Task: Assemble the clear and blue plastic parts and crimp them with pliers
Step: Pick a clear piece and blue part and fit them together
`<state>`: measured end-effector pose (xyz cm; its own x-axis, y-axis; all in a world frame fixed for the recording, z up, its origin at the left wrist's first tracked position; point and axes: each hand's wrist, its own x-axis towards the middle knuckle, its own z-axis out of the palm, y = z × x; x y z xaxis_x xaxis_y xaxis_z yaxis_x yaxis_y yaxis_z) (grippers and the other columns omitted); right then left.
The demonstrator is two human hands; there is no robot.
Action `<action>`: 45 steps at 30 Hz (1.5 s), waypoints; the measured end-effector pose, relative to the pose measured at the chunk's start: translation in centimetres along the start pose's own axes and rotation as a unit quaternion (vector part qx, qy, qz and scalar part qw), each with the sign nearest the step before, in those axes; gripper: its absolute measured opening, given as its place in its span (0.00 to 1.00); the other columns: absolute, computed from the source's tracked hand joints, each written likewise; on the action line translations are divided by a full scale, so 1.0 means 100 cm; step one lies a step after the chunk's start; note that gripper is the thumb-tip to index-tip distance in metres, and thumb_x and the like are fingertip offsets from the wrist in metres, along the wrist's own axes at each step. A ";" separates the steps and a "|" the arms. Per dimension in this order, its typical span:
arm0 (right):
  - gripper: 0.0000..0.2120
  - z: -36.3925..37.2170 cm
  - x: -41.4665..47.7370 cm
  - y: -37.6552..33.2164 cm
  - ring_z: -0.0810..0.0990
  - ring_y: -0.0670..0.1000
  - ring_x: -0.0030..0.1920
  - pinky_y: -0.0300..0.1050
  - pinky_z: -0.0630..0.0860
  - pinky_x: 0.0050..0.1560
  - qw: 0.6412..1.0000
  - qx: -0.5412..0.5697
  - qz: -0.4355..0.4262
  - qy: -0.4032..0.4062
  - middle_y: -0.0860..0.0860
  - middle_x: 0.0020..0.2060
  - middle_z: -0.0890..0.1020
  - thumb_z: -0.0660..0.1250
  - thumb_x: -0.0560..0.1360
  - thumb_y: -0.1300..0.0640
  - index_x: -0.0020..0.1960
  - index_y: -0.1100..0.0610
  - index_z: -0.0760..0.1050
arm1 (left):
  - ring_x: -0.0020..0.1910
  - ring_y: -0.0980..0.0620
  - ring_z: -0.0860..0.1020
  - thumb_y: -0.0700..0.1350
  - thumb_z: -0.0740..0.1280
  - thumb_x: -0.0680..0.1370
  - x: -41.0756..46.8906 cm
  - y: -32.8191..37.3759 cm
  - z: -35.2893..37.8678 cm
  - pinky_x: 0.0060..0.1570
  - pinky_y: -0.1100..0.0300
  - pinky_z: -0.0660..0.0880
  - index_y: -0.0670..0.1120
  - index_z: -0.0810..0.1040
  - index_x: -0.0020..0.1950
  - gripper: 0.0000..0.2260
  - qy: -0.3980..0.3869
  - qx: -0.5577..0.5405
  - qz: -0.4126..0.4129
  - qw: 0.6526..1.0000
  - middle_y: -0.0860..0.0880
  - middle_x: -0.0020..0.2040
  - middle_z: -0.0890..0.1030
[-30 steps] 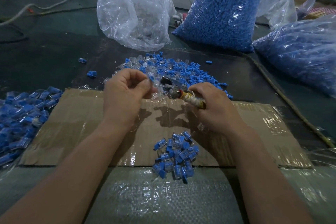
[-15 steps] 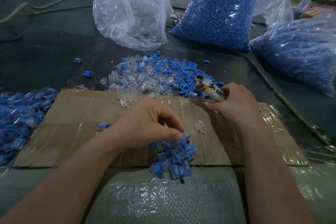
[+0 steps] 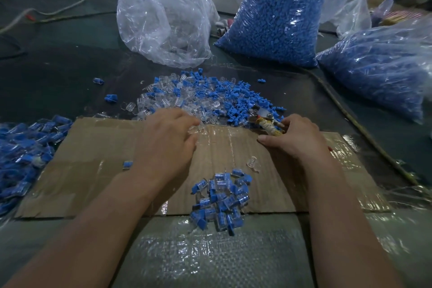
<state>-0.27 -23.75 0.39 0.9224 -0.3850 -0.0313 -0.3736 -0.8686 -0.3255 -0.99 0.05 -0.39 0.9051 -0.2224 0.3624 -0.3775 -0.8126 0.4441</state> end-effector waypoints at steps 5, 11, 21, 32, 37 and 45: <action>0.38 0.000 0.000 0.000 0.69 0.56 0.61 0.51 0.67 0.58 1.000 0.012 -0.006 -0.017 0.55 0.61 0.72 0.73 0.62 0.37 0.64 0.55 0.68 | 0.63 0.55 0.66 0.51 0.59 0.79 0.002 -0.003 0.006 0.61 0.58 0.59 0.56 0.73 0.64 0.14 -0.051 0.070 0.010 0.996 0.53 0.64 0.73; 0.39 0.000 -0.001 -0.001 0.69 0.56 0.61 0.53 0.68 0.61 1.000 0.015 -0.011 -0.016 0.55 0.62 0.71 0.70 0.63 0.34 0.66 0.55 0.67 | 0.73 0.51 0.55 0.52 0.54 0.81 0.006 -0.006 0.012 0.70 0.52 0.49 0.58 0.68 0.68 0.16 -0.109 0.107 -0.008 0.988 0.54 0.73 0.63; 0.20 0.006 -0.008 -0.028 0.69 0.51 0.63 0.54 0.62 0.69 0.944 0.134 -0.219 0.205 0.52 0.61 0.75 0.68 0.74 0.53 0.63 0.56 0.71 | 0.44 0.54 0.71 0.46 0.70 0.73 0.004 -0.003 0.002 0.54 0.53 0.66 0.45 0.82 0.42 0.05 0.044 0.018 -0.006 0.999 0.48 0.41 0.80; 0.20 0.032 0.002 -0.050 0.56 0.50 0.73 0.60 0.35 0.69 0.961 -0.101 -0.255 0.018 0.46 0.68 0.69 0.57 0.78 0.46 0.68 0.49 0.67 | 0.44 0.53 0.74 0.39 0.69 0.73 0.001 0.007 0.001 0.45 0.59 0.70 0.43 0.74 0.64 0.19 0.060 -0.084 0.015 0.995 0.47 0.49 0.79; 0.13 0.029 -0.001 -0.053 0.63 0.52 0.69 0.60 0.38 0.70 0.962 -0.076 -0.263 0.021 0.49 0.61 0.76 0.60 0.78 0.52 0.61 0.49 0.75 | 0.39 0.63 0.72 0.35 0.68 0.73 0.000 0.010 -0.004 0.44 0.70 0.70 0.41 0.76 0.62 0.17 0.073 -0.139 0.017 0.987 0.51 0.46 0.77; 0.06 0.031 0.000 -0.053 0.67 0.50 0.65 0.60 0.37 0.70 0.959 -0.049 -0.275 0.044 0.46 0.51 0.76 0.64 0.76 0.51 0.52 0.50 0.76 | 0.38 0.66 0.72 0.35 0.68 0.73 -0.001 0.012 -0.006 0.43 0.83 0.66 0.43 0.78 0.57 0.13 0.078 -0.175 -0.007 0.981 0.56 0.47 0.71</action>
<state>2.05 -18.22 -0.82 0.9724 0.1190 0.2005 0.1559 -0.9714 -0.1793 -1.61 -0.54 0.62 0.8801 -0.1046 0.4632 -0.4338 -0.5736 0.6948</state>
